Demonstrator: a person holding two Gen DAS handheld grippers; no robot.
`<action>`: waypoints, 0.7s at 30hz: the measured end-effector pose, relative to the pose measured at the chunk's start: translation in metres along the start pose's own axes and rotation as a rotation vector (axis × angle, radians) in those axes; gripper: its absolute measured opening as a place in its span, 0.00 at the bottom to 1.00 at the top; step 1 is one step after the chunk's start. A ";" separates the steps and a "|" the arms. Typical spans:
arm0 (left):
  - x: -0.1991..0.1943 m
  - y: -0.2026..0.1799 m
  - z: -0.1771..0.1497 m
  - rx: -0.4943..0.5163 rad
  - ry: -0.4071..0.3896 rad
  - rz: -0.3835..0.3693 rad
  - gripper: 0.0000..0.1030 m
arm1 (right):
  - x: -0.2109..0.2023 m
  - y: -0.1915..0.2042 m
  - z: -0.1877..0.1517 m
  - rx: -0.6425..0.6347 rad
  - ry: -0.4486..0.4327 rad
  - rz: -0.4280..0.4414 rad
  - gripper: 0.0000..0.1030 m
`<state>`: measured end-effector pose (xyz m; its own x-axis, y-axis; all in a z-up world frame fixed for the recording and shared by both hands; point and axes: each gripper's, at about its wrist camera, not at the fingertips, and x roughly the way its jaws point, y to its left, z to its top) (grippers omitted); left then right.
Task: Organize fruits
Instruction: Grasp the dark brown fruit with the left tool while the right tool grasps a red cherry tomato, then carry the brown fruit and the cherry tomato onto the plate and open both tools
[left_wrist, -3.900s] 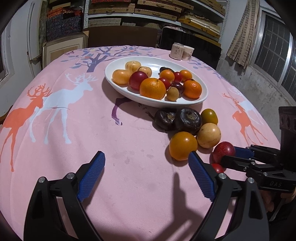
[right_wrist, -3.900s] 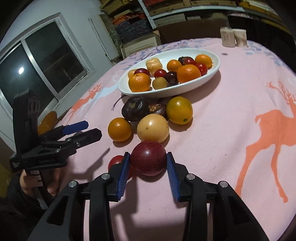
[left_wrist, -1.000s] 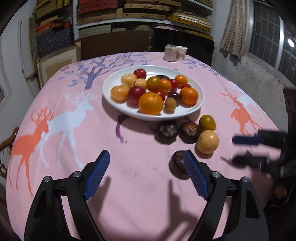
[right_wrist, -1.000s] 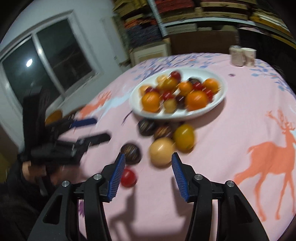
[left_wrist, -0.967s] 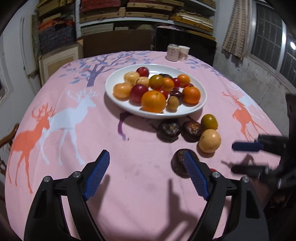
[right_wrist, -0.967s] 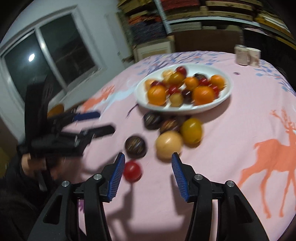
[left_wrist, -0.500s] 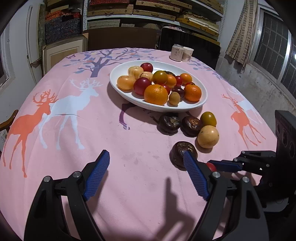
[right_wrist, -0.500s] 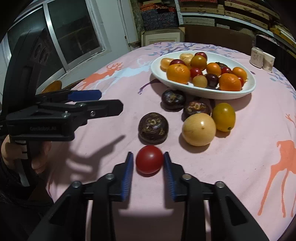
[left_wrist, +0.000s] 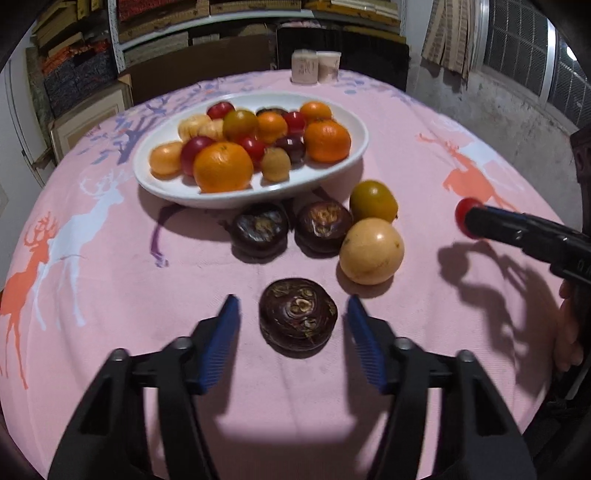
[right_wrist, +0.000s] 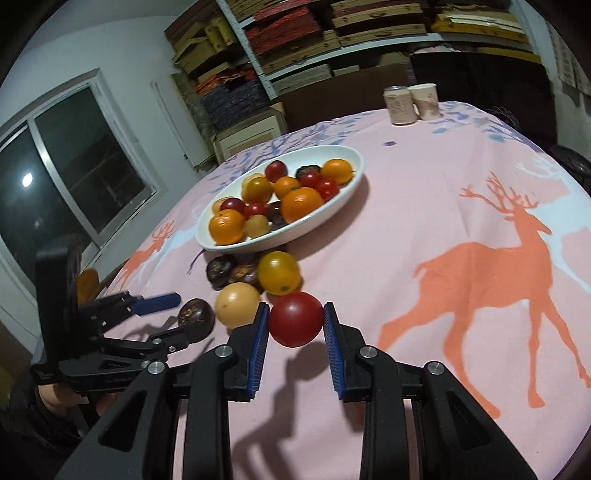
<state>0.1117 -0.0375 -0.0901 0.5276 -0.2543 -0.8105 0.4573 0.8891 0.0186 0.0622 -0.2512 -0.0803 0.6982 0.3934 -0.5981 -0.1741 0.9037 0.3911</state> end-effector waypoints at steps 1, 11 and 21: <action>0.002 0.000 0.000 0.000 0.001 0.003 0.48 | 0.003 0.000 -0.001 0.002 0.003 0.003 0.29; -0.017 -0.003 -0.004 0.003 -0.079 -0.002 0.41 | 0.001 -0.004 -0.003 -0.008 0.005 0.040 0.29; -0.041 0.014 0.006 -0.029 -0.132 -0.013 0.41 | -0.002 0.011 0.012 -0.037 -0.004 0.051 0.29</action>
<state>0.1010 -0.0175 -0.0531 0.6121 -0.3120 -0.7266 0.4450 0.8955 -0.0096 0.0670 -0.2445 -0.0667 0.6903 0.4382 -0.5757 -0.2345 0.8883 0.3949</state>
